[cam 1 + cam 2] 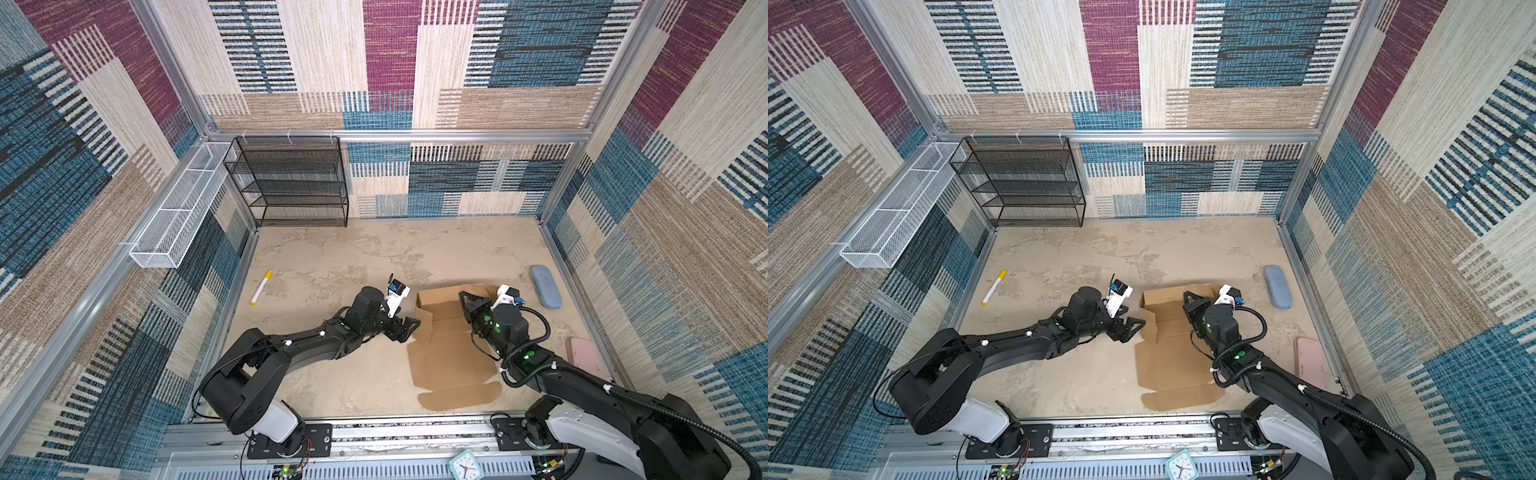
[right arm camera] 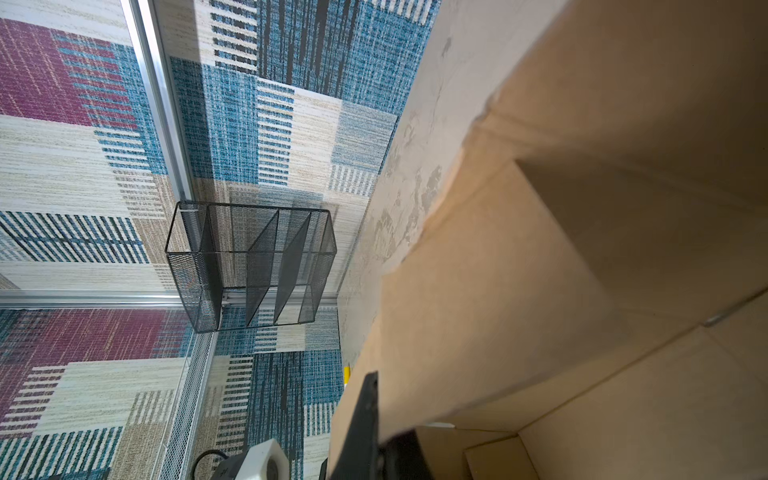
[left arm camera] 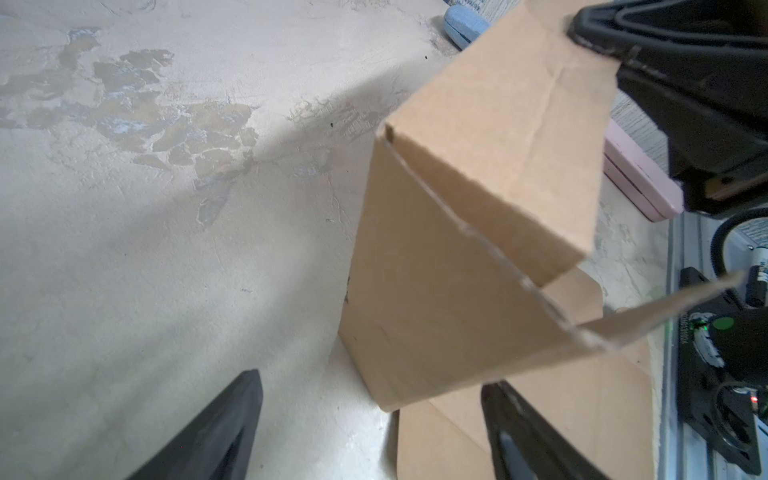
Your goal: Fold the paper box
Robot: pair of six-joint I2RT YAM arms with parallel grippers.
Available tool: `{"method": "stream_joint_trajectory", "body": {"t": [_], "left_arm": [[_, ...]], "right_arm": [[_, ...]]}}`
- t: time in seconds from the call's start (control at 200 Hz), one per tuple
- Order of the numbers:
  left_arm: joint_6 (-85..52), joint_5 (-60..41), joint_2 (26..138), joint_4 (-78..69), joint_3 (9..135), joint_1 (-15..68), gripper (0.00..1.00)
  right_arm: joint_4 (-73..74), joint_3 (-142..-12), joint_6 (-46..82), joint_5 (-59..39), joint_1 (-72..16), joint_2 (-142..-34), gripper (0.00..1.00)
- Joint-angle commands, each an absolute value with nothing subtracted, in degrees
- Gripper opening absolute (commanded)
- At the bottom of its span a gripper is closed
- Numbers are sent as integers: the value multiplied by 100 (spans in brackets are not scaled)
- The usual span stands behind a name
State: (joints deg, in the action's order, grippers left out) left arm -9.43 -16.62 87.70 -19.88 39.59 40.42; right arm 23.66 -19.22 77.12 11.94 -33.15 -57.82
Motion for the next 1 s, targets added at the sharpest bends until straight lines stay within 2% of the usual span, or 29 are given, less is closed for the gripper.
{"method": "stream_joint_trajectory", "body": {"t": [0.0, 0.411, 0.801, 0.996], "left_arm": [[-945, -1496, 8799, -2224, 4058, 4059, 86], [-1070, -1151, 8987, -2232, 4358, 4280, 78], [-1097, -18, 8932, -2468, 4199, 4667, 71], [-1252, 132, 8957, -2689, 4051, 4719, 58]], "right_arm": [[2278, -1986, 7622, 1159, -3322, -5757, 0], [2164, -2031, 7755, 1165, -3410, -5766, 0], [2053, -2030, 7936, 1255, -3531, -5774, 0], [1987, -2057, 7989, 1312, -3585, -5766, 0]]}}
